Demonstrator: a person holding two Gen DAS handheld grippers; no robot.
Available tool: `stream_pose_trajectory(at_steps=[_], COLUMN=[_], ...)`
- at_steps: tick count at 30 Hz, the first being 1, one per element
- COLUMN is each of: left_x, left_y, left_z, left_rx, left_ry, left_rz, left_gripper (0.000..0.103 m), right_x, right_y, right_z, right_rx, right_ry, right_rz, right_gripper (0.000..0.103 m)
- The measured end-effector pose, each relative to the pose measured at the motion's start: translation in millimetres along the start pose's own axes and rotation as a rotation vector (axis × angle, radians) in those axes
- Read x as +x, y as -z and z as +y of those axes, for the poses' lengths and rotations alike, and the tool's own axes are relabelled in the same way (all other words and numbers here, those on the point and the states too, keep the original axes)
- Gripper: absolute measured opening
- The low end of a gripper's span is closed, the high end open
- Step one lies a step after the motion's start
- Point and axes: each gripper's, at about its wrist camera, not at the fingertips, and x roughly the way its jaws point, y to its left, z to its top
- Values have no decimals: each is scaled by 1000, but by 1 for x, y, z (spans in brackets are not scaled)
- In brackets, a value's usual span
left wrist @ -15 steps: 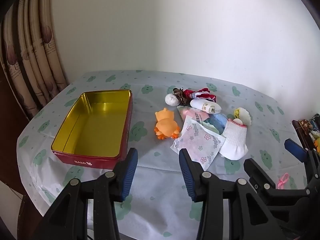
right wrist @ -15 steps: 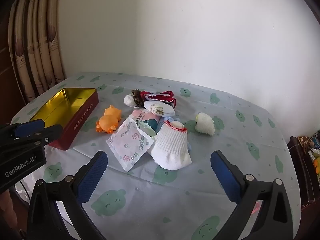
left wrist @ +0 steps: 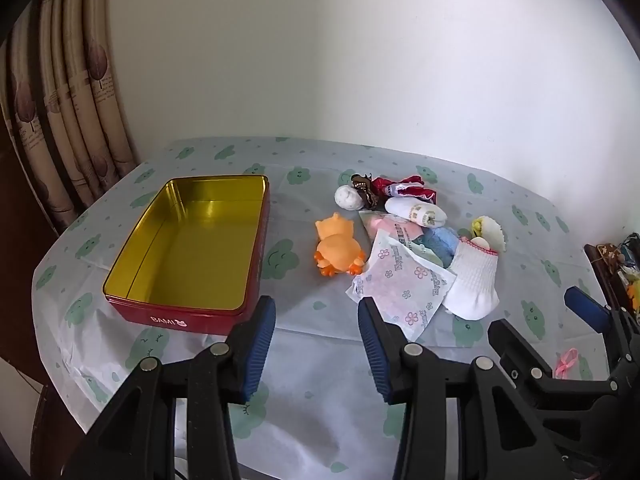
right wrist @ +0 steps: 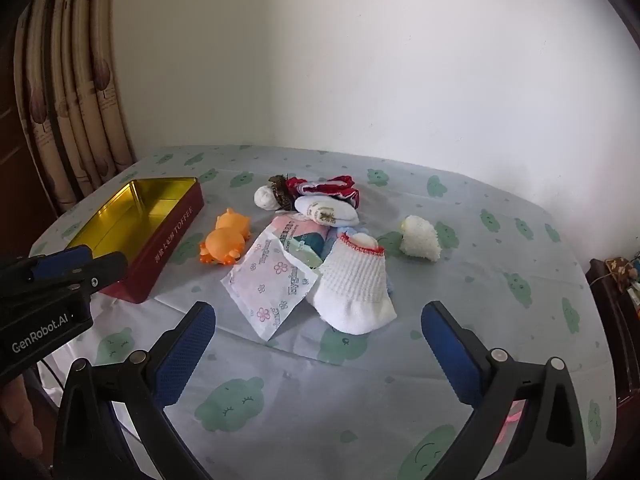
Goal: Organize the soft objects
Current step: 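Move both grippers toward the pile of soft items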
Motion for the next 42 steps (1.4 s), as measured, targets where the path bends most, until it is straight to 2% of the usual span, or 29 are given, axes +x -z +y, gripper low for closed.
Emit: stream_pose_trajectory(at_steps=[22,42], left_x=[3,5], left_y=[8,9], left_z=[8,11], left_rx=[4,2], left_ry=[-7,-8], left_rz=[3,16], left_gripper=[44,44], right_x=[2,8], right_y=[1,9], right_z=[1,-2], right_rx=[0,9], right_ry=[-24,-7], right_rz=[17,32], right_gripper=[102,102])
